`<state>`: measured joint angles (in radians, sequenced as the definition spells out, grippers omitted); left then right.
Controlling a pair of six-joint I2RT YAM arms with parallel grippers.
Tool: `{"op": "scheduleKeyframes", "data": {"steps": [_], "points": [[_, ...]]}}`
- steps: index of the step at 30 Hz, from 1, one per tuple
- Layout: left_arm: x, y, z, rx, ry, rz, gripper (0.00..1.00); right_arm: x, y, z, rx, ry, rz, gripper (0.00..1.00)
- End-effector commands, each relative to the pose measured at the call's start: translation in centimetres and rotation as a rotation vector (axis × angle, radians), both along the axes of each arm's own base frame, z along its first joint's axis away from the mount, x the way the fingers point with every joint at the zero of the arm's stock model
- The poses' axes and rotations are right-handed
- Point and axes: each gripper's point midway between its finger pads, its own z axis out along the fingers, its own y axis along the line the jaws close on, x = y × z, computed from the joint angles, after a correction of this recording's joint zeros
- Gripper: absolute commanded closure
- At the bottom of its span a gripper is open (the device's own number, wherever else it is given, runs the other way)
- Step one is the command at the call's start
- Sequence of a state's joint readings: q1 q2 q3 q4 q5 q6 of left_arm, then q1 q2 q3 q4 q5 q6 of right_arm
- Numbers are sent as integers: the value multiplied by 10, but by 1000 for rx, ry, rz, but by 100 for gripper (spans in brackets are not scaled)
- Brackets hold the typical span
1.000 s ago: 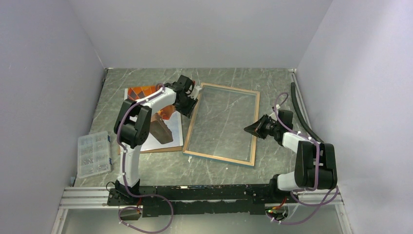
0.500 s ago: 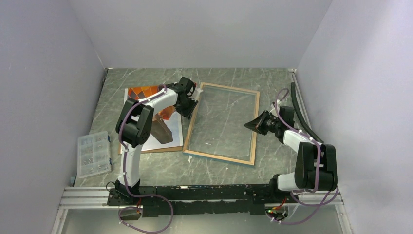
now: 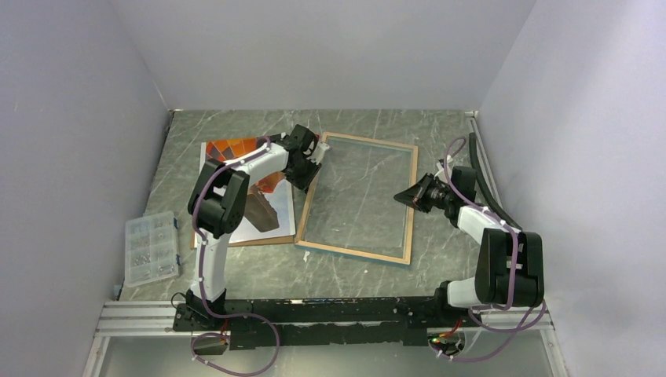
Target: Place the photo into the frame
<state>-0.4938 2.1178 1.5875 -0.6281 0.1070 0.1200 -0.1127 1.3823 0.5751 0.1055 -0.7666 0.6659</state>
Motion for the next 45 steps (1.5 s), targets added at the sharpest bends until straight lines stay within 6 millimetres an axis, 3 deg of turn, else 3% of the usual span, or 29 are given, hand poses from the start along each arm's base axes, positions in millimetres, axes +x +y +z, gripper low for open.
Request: {"op": "scheduleKeyframes", "data": {"steps": [1, 17, 26, 32, 39, 45], "points": [[-1, -8, -5, 3, 1, -35, 66, 20, -1, 32, -27, -147, 54, 100], [0, -9, -1, 26, -15, -51, 67, 22, -1, 53, -77, -254, 100, 100], [-4, -12, -4, 20, -6, -54, 67, 17, 13, 48, 69, -213, 86, 100], [-12, -14, -9, 19, 1, -66, 67, 12, 23, 63, 229, -240, 87, 100], [-15, -14, -10, 25, 2, -66, 68, 9, 27, 72, 285, -261, 96, 100], [-13, -13, -9, 30, -5, -66, 67, 5, 30, 92, 358, -303, 100, 100]]}}
